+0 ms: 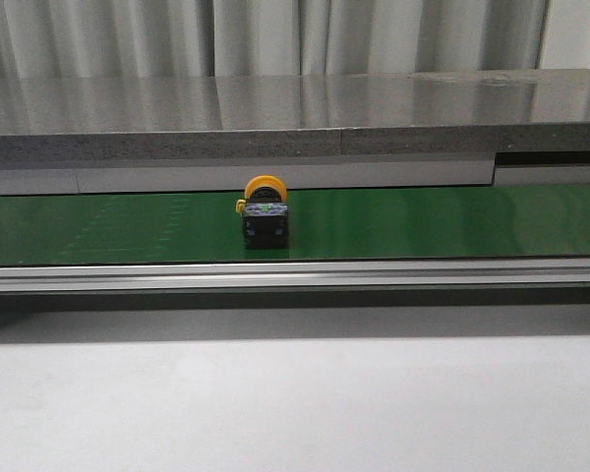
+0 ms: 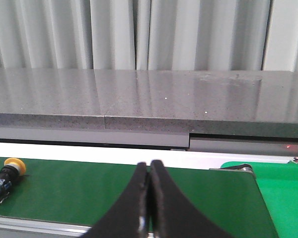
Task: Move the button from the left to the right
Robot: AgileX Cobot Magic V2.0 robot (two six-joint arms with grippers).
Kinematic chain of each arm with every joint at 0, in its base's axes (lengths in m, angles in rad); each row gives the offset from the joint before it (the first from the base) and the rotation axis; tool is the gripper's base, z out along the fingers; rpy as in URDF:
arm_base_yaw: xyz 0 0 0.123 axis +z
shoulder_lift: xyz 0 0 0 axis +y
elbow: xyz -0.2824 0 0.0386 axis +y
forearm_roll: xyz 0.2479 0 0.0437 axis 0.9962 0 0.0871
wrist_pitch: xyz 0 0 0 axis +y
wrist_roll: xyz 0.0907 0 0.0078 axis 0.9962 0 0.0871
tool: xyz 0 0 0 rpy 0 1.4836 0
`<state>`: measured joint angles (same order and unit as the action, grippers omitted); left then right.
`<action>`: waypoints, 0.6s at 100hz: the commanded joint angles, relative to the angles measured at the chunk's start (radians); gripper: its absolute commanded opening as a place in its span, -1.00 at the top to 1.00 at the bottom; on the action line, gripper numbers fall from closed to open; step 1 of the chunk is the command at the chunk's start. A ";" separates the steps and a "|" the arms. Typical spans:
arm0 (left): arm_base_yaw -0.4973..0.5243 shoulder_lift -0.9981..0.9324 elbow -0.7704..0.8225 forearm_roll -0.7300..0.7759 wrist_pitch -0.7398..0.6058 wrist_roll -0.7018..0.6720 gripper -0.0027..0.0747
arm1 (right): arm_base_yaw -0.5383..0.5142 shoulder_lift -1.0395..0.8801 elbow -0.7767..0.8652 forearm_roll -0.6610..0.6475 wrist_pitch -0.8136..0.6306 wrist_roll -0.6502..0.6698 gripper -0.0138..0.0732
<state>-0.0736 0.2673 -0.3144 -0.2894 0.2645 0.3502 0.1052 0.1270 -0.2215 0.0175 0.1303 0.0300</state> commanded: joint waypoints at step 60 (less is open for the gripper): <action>-0.011 0.008 -0.027 -0.005 -0.073 -0.002 0.98 | 0.002 0.722 -0.508 0.061 0.227 -0.004 0.84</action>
<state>-0.0736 0.2673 -0.3144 -0.2894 0.2645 0.3502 0.1052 0.8130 -0.6719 0.0707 0.4148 0.0300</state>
